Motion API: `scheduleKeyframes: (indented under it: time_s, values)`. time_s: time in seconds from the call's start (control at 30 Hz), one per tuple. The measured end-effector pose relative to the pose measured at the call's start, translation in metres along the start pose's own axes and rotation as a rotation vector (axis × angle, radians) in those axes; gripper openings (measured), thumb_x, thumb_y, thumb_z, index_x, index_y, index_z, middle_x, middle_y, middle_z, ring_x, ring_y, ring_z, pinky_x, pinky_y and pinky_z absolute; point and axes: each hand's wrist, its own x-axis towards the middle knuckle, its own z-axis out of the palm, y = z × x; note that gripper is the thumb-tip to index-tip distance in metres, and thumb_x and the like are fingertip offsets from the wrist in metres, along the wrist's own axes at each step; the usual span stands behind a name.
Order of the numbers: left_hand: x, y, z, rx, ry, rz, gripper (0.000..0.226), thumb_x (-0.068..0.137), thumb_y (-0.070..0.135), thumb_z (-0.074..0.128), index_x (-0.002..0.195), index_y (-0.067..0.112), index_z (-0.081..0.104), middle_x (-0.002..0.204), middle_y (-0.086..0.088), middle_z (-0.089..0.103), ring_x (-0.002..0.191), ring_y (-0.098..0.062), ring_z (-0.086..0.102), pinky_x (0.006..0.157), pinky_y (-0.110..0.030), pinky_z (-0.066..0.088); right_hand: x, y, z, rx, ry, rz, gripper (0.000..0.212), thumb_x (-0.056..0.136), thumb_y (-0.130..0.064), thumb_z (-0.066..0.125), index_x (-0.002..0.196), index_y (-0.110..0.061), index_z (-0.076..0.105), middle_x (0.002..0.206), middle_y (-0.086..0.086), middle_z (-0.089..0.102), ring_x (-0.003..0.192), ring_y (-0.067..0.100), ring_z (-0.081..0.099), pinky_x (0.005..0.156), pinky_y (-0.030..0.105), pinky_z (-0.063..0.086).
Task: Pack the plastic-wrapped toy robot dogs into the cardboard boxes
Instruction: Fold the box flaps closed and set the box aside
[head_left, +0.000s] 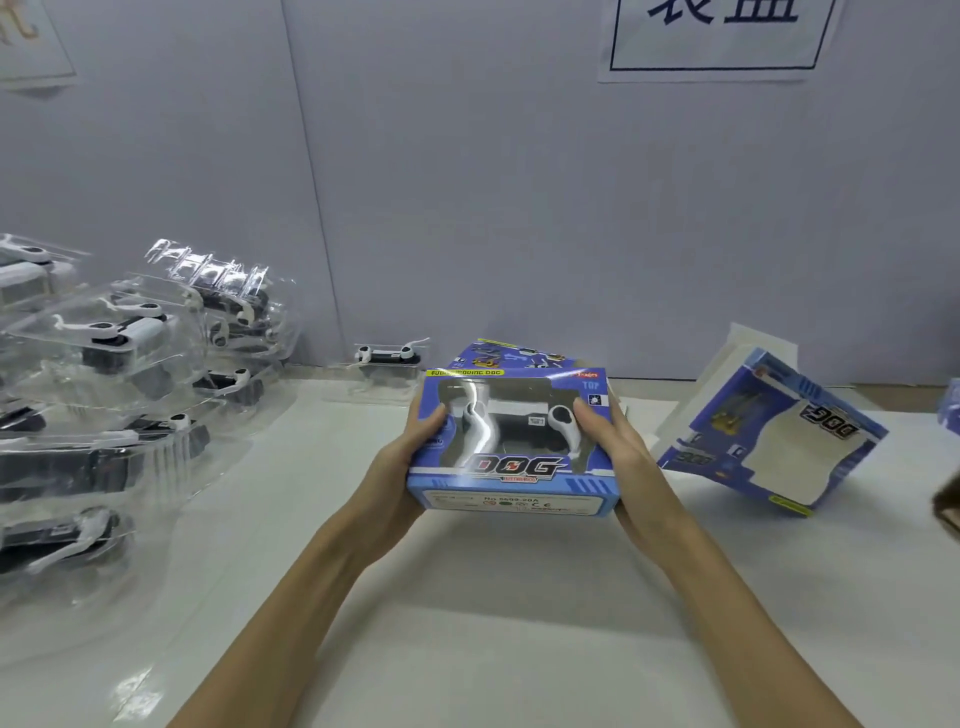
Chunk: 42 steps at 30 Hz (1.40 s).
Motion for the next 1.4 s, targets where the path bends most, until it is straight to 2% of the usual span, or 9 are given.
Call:
scheduleKeyframes:
  time_s: [0.13,0.2,0.3,0.43,0.63,0.83,0.93,1.13,1.4]
  values:
    - [0.002,-0.001,0.004,0.124,0.042,0.180,0.054,0.093,0.047,0.063,0.146,0.048,0.053,0.144,0.012,0.063,0.132,-0.013,0.061,0.102,-0.032,0.054,0.002,0.006,0.001,-0.064,0.004,0.007,0.042,0.095,-0.059,0.064,0.134,-0.050,0.054,0.129,-0.013,0.071,0.117,0.019,0.071,0.099,0.042,0.057]
    - [0.002,0.000,0.002,0.153,0.060,0.299,0.054,0.097,0.041,0.062,0.147,0.055,0.047,0.144,0.014,0.063,0.127,-0.011,0.065,0.092,-0.025,0.057,0.002,0.007,0.003,-0.155,0.004,0.026,0.051,0.091,-0.068,0.056,0.138,-0.052,0.049,0.131,-0.020,0.068,0.119,0.012,0.069,0.110,0.045,0.049]
    - [0.002,0.001,-0.008,0.142,0.102,0.328,0.058,0.095,0.044,0.065,0.150,0.047,0.045,0.136,0.008,0.069,0.122,-0.018,0.068,0.091,-0.029,0.058,-0.001,0.007,0.005,-0.232,-0.040,0.046,0.058,0.081,-0.077,0.058,0.131,-0.049,0.052,0.123,-0.019,0.070,0.109,0.008,0.072,0.101,0.038,0.055]
    - [0.001,0.003,-0.012,0.303,0.149,0.229,0.033,0.076,0.076,0.064,0.099,0.053,0.069,0.088,0.017,0.061,0.085,-0.006,0.057,0.085,-0.029,0.042,-0.005,0.002,0.004,-0.312,-0.067,-0.076,0.046,0.087,-0.061,0.060,0.131,-0.051,0.051,0.115,-0.027,0.070,0.109,0.002,0.070,0.083,0.019,0.058]
    - [0.006,0.001,-0.010,0.195,0.153,0.217,0.050,0.090,0.066,0.061,0.127,0.033,0.068,0.124,0.006,0.070,0.118,-0.019,0.065,0.099,-0.043,0.054,-0.003,-0.001,0.000,-0.224,-0.064,-0.064,0.068,0.088,-0.056,0.062,0.151,-0.049,0.038,0.125,-0.009,0.071,0.113,0.015,0.072,0.089,0.034,0.062]
    - [0.009,0.004,-0.017,0.263,0.233,0.256,0.038,0.092,0.055,0.060,0.109,0.026,0.078,0.088,-0.003,0.071,0.077,-0.021,0.062,0.063,-0.032,0.049,-0.002,-0.002,0.005,-0.114,-0.008,0.035,0.046,0.104,-0.042,0.056,0.146,-0.043,0.037,0.115,-0.009,0.076,0.109,0.027,0.074,0.096,0.064,0.056]
    - [0.013,0.006,-0.025,0.191,0.407,0.341,0.030,0.091,0.047,0.066,0.097,0.020,0.077,0.088,-0.007,0.064,0.081,-0.025,0.056,0.067,-0.036,0.040,-0.007,-0.002,0.008,-0.082,-0.117,0.163,0.042,0.102,-0.037,0.062,0.136,-0.030,0.039,0.111,0.012,0.077,0.098,0.036,0.076,0.086,0.056,0.062]
    - [0.011,0.013,-0.032,0.138,0.483,0.419,0.052,0.106,0.054,0.047,0.118,0.008,0.069,0.109,-0.008,0.071,0.094,-0.024,0.066,0.087,-0.038,0.047,-0.015,0.000,0.029,-0.123,-0.187,0.113,0.044,0.093,-0.030,0.077,0.134,-0.024,0.061,0.110,0.020,0.076,0.096,0.036,0.075,0.085,0.045,0.064]
    - [0.008,0.014,-0.044,0.027,0.427,0.285,0.065,0.103,0.067,0.035,0.120,0.015,0.069,0.123,-0.011,0.069,0.103,-0.028,0.067,0.084,-0.044,0.055,-0.015,-0.061,0.013,0.514,0.222,-0.287,0.032,0.091,-0.027,0.076,0.115,-0.007,0.070,0.109,0.020,0.073,0.104,0.040,0.072,0.087,0.042,0.062]
